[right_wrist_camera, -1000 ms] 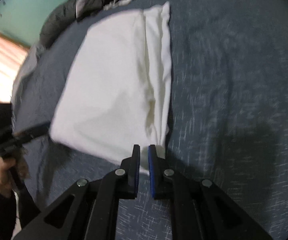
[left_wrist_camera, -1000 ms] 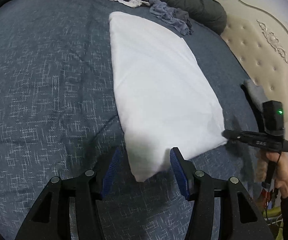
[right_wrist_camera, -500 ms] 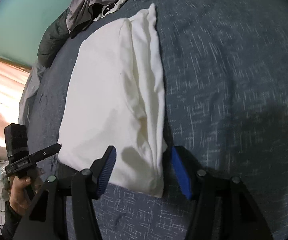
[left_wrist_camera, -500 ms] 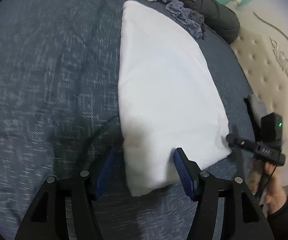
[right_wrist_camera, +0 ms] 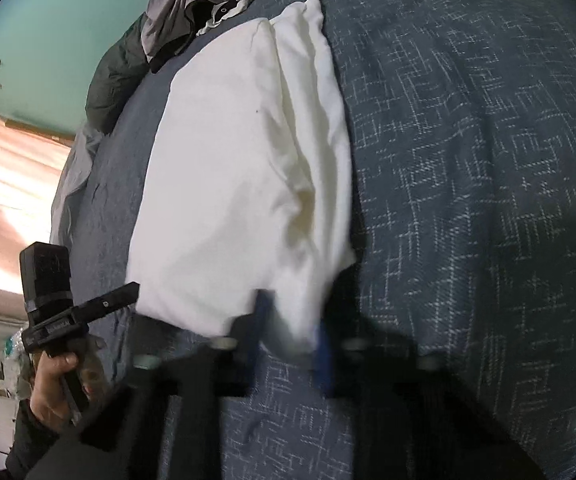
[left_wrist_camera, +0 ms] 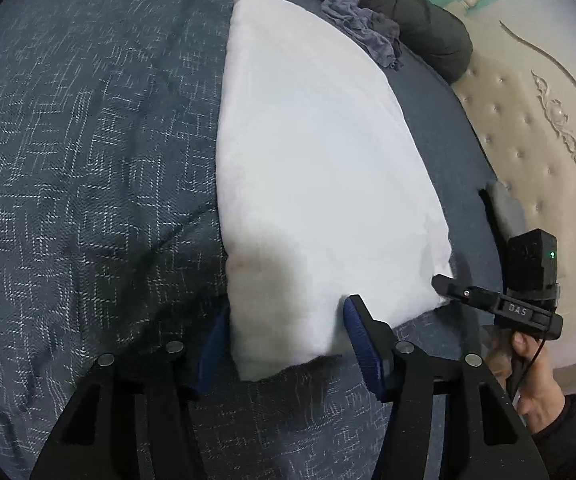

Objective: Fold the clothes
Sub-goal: 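Grasp the strip end with the left tool while the right tool grasps it too, then lift the strip end with both tools and fold it toward the other end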

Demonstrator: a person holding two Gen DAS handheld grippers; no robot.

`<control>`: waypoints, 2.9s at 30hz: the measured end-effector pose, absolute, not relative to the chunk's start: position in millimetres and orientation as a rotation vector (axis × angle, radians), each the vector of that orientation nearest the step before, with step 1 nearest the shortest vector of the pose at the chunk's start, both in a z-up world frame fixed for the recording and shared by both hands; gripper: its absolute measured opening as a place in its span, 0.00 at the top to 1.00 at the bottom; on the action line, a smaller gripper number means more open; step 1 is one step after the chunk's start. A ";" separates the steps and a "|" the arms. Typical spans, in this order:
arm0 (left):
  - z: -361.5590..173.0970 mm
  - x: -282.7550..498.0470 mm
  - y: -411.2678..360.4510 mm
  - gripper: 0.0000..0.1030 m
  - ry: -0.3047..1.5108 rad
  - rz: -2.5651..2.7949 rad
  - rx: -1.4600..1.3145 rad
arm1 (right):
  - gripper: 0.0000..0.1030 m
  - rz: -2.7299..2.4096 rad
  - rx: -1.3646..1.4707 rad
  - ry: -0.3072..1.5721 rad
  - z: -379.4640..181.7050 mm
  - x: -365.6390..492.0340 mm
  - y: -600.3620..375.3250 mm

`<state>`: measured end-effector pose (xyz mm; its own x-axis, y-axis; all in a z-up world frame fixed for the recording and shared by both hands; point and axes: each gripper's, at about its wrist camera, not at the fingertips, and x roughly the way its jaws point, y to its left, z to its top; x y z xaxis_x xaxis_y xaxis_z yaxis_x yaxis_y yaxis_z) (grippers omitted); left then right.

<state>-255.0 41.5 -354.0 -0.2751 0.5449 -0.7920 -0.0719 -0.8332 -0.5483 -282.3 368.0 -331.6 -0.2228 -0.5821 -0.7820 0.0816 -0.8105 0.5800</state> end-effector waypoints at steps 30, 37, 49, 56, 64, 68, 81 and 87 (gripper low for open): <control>-359.6 -259.1 48.3 0.41 -0.622 2.111 -1.561 | 0.68 -2.032 1.610 -0.532 -333.6 -298.0 354.5; -363.9 -267.1 46.7 0.41 -0.655 2.106 -1.562 | 0.83 -2.055 1.597 -0.551 -333.4 -297.7 349.1; -304.3 -259.9 55.2 0.68 -0.557 2.177 -1.463 | 0.93 -2.112 1.433 -0.462 -257.1 -291.5 342.6; -211.0 -256.2 79.2 0.70 -0.505 2.203 -1.316 | 0.93 -2.160 1.301 -0.463 -179.1 -281.0 366.6; -112.1 -237.5 119.3 0.70 -0.431 2.202 -1.178 | 0.93 -2.254 1.168 -0.391 -78.2 -244.9 395.7; -79.8 -226.9 144.8 0.71 -0.404 2.193 -1.128 | 0.93 -2.300 1.110 -0.361 -38.1 -218.7 414.7; -16.2 -196.4 233.6 0.71 -0.343 2.131 -1.022 | 0.93 -2.401 1.012 -0.392 22.7 -164.1 499.0; -4.3 -211.1 276.7 0.71 -0.327 2.114 -1.014 | 0.93 -2.426 1.005 -0.369 36.5 -179.7 539.6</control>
